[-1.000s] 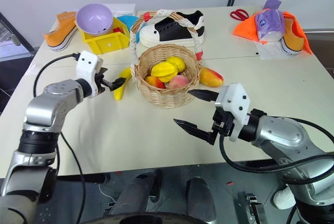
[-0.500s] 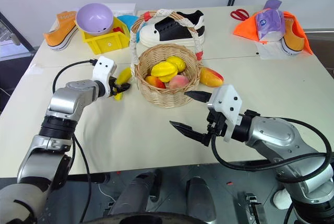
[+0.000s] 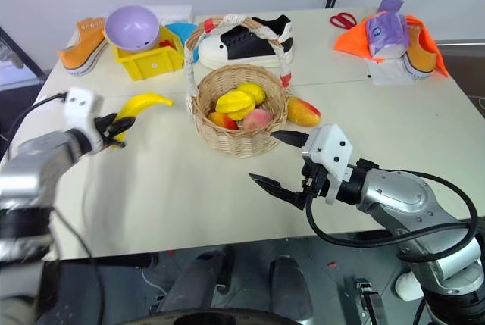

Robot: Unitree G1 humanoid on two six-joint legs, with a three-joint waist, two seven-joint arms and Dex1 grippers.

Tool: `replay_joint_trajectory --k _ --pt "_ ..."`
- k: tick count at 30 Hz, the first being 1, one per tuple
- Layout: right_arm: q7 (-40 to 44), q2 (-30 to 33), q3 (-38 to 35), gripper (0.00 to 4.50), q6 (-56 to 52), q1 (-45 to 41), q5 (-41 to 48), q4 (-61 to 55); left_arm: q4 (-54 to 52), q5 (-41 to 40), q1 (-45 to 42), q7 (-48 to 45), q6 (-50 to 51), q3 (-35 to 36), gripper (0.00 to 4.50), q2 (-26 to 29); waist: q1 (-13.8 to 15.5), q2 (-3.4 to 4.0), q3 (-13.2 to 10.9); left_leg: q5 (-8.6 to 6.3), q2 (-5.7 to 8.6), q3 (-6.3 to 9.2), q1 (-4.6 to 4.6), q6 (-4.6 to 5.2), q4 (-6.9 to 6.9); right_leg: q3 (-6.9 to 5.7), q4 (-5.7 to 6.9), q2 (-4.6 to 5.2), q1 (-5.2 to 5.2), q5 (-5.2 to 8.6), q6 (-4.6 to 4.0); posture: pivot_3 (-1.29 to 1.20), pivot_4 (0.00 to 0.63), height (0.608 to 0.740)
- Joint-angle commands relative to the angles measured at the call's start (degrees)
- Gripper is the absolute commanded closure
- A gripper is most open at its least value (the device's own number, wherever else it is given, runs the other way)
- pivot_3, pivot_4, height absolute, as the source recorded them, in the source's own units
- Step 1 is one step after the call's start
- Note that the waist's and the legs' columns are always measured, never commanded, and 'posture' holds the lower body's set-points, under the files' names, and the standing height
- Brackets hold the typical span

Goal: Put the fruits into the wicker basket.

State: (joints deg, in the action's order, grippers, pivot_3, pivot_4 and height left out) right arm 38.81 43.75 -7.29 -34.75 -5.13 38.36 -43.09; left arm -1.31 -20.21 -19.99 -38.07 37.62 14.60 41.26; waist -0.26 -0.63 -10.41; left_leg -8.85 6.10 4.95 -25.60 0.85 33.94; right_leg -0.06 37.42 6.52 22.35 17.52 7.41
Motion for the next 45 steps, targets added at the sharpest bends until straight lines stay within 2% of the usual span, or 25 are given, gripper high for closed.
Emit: replay_joint_trajectory --k 1,3,5,6,8,10,14,17,18,22,23,27,29,33,38,45 --pt "1.5 0.8 -3.1 0.00 2.3 -0.8 -0.8 3.4 -14.2 -13.5 1.7 -11.0 2.4 5.4 3.86 2.9 0.8 0.01 0.0 -0.02 0.01 0.01 0.03 -0.02 0.01 -0.01 -0.09 0.02 -0.08 0.04 -0.16 0.00 0.150 0.740" --pt "2.5 1.0 -4.2 0.00 3.3 -1.4 -1.5 6.8 -19.3 -18.7 -2.5 -9.0 7.9 2.8 3.86 1.6 1.9 0.01 0.0 -0.03 0.01 0.01 0.03 -0.01 0.03 -0.06 -0.21 0.03 -0.17 0.03 -0.36 0.00 0.150 0.740" --pt "3.3 1.2 -4.8 0.00 4.2 -1.8 -2.5 9.0 -22.4 -19.3 -6.4 -6.7 11.0 -1.9 3.86 0.2 2.8 -0.02 0.0 -0.03 0.04 0.01 0.01 -0.01 0.10 -0.10 -0.30 0.07 -0.26 0.00 -0.40 0.00 0.150 0.740" --pt "3.6 1.3 -4.9 0.00 4.6 -2.1 -2.9 9.8 -22.8 -18.0 -7.9 -5.5 11.6 -4.3 3.86 -0.3 2.6 0.00 0.0 -0.03 0.08 -0.03 0.02 -0.01 0.13 -0.11 -0.33 0.12 -0.32 0.00 -0.39 0.00 0.150 0.740" --pt "3.9 1.4 -5.4 0.00 5.1 -2.5 -3.4 11.1 -21.8 -10.8 -13.2 -2.4 10.5 -13.9 3.86 -2.2 2.5 0.01 0.0 -0.02 0.10 -0.15 0.16 0.02 0.15 0.00 -0.32 0.12 -0.38 -0.03 -0.35 0.00 0.150 0.740" --pt "3.8 1.3 -6.0 0.00 5.3 -2.6 -3.9 11.9 -19.3 -7.0 -18.5 0.8 10.3 -20.1 3.86 -6.3 2.6 0.00 0.0 0.00 0.05 -0.15 0.17 0.04 0.17 -0.01 -0.27 0.04 -0.46 -0.12 -0.16 0.00 0.150 0.740" --pt "2.6 0.5 -6.7 0.00 5.2 -1.2 -4.6 11.6 -9.2 -1.2 -27.1 7.2 11.5 -25.2 3.86 -14.3 2.3 -0.04 0.0 0.08 0.00 -0.11 0.07 0.17 0.14 -0.03 -0.20 -0.06 -0.46 -0.18 -0.01 0.00 0.150 0.740" --pt "1.6 0.1 -6.8 0.00 5.1 0.2 -5.2 11.1 -4.1 2.0 -29.9 7.8 10.1 -27.5 3.86 -16.4 1.9 -0.02 0.0 0.08 -0.03 -0.13 0.02 0.17 0.06 -0.02 -0.09 -0.08 -0.28 -0.18 0.01 0.00 0.150 0.740" --pt "1.2 0.0 -6.8 0.00 5.0 0.6 -5.4 11.0 -2.9 2.9 -30.5 7.8 9.7 -28.1 2.81 -16.8 1.9 -0.02 0.0 0.09 -0.03 -0.13 0.02 0.17 0.01 -0.03 -0.08 -0.08 -0.26 -0.18 0.01 0.00 0.150 0.740" --pt "-2.3 -0.6 -5.6 0.00 5.1 -0.3 -9.4 14.6 -2.6 3.7 -30.6 6.1 7.3 -27.2 0.80 -17.1 1.7 -0.04 0.0 0.10 -0.02 -0.12 -0.04 0.17 0.09 -0.04 -0.04 -0.08 -0.22 -0.18 0.01 0.00 0.150 0.740" --pt "-3.7 -1.2 -4.8 0.00 5.3 -1.2 -11.1 16.8 -3.3 3.3 -30.2 5.1 6.3 -26.5 0.47 -16.9 1.5 -0.04 0.0 0.10 -0.02 -0.12 -0.09 0.16 0.15 -0.04 -0.04 -0.08 -0.21 -0.18 0.02 0.00 0.150 0.740" --pt "-6.9 -4.0 -2.2 0.00 7.7 -6.0 -16.2 25.4 -5.7 0.7 -27.3 -0.3 -0.3 -23.2 0.47 -16.0 0.8 -0.02 0.0 0.10 0.03 -0.12 -0.06 0.15 0.23 -0.05 -0.05 -0.06 -0.25 -0.19 -0.01 0.00 0.150 0.740" --pt "-7.3 -5.3 -0.3 0.00 9.1 -9.7 -18.8 32.0 -9.6 -3.2 -23.7 -6.1 -4.3 -20.4 0.47 -15.0 0.4 0.00 0.0 0.11 0.03 -0.13 -0.04 0.14 0.20 -0.01 -0.01 -0.07 -0.23 -0.19 -0.01 0.00 0.150 0.740" --pt "-6.7 -7.9 1.5 0.00 12.1 -16.9 -21.3 43.1 -14.0 -8.6 -18.4 -12.3 -1.7 -18.2 0.47 -11.2 -0.2 0.02 0.0 0.19 -0.02 -0.10 -0.04 0.03 0.08 -0.01 0.08 -0.11 -0.13 -0.19 -0.01 0.00 0.150 0.740" --pt "-4.9 -10.0 2.4 0.00 15.1 -24.5 -23.0 55.7 -17.7 -11.9 -15.4 -13.2 0.7 -16.9 0.47 -9.0 -0.3 0.04 0.0 0.23 0.01 -0.08 0.04 -0.01 0.14 -0.02 0.17 -0.13 -0.19 -0.19 -0.01 0.00 0.150 0.740" --pt "0.5 -12.9 4.4 0.00 17.6 -31.9 -24.2 67.7 -20.3 -11.9 -13.2 -11.5 2.3 -17.9 0.47 -8.3 -0.5 0.04 0.0 0.23 0.00 -0.09 0.06 -0.01 0.11 0.00 0.23 -0.17 -0.17 -0.20 0.00 0.00 0.150 0.740"
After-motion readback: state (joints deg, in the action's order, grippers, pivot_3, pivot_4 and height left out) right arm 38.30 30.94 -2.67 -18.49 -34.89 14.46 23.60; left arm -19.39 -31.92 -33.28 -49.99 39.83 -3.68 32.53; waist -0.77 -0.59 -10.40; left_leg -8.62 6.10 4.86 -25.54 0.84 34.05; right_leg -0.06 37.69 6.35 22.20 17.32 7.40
